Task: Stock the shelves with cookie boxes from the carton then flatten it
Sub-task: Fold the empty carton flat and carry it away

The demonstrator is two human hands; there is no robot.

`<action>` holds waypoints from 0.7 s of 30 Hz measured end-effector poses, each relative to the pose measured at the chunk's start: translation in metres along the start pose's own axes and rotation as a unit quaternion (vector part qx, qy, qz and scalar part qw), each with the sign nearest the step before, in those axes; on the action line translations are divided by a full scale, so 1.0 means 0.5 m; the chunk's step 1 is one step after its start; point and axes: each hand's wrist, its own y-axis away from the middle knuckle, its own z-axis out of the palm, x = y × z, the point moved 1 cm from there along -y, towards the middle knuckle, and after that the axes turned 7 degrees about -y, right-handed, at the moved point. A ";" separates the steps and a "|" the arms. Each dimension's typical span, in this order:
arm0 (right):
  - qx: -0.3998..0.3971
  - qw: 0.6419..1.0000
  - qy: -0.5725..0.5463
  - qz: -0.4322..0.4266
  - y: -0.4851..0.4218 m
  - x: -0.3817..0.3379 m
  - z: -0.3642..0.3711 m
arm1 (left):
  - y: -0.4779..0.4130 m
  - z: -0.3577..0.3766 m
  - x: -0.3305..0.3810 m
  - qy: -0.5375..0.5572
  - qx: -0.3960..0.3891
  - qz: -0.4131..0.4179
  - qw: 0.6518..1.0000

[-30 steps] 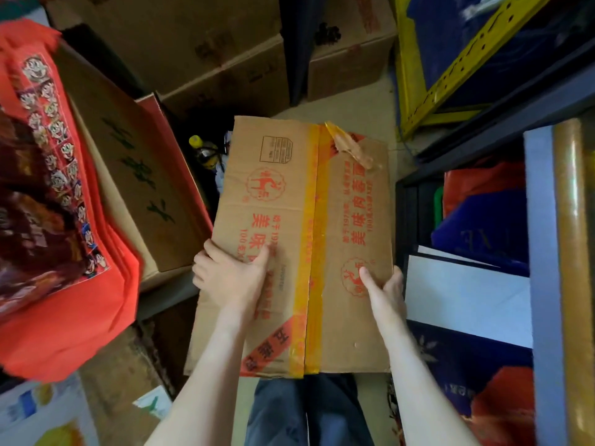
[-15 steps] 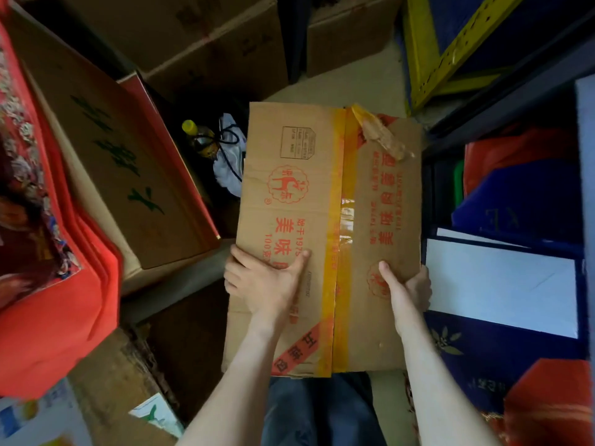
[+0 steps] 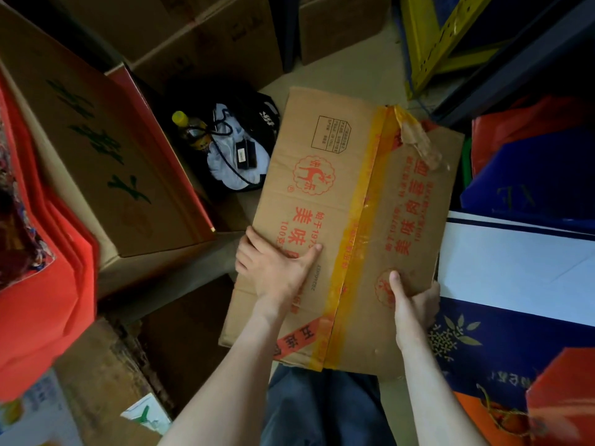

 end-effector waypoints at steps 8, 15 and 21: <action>0.035 0.999 0.015 -0.009 -0.022 0.017 0.010 | -0.041 0.036 0.019 -0.021 -0.014 0.025 0.999; 0.008 0.988 0.142 -0.055 -0.102 -0.019 0.067 | -0.094 0.109 -0.005 -0.015 -0.099 -0.049 0.994; -0.047 0.986 0.150 -0.053 -0.177 -0.006 0.148 | -0.158 0.198 -0.019 0.012 -0.103 -0.070 0.992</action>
